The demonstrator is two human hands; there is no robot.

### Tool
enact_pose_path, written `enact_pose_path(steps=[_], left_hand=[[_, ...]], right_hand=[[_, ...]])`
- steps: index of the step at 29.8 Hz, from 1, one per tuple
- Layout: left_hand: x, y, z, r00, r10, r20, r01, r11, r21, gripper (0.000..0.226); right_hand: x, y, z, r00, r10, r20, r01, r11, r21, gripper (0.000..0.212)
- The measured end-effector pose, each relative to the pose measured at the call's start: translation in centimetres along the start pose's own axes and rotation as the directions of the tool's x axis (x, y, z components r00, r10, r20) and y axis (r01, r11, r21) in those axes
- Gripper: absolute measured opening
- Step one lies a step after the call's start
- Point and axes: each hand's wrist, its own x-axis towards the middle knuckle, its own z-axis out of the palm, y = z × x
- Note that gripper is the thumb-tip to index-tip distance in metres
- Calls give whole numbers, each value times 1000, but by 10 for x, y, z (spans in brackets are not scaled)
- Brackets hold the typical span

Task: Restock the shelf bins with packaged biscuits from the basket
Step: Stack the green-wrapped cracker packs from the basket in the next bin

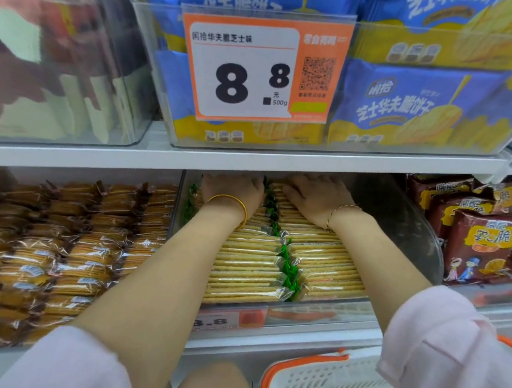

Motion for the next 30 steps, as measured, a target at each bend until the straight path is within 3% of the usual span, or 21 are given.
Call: enact_pose_path(steps=[7, 13, 30], left_hand=[[-10, -6, -6, 994, -40, 97, 41, 999, -10, 56], [-29, -10, -7, 963, -4, 270, 0, 1000, 15, 59], [-60, -6, -7, 969, 35, 245, -21, 998, -59, 59]], right_hand=[[-4, -1, -2, 1000, 12, 25, -13, 1000, 8, 57], [-13, -1, -6, 1000, 14, 5, -14, 1000, -1, 52], [-22, -5, -5, 999, 36, -18, -36, 999, 13, 49]])
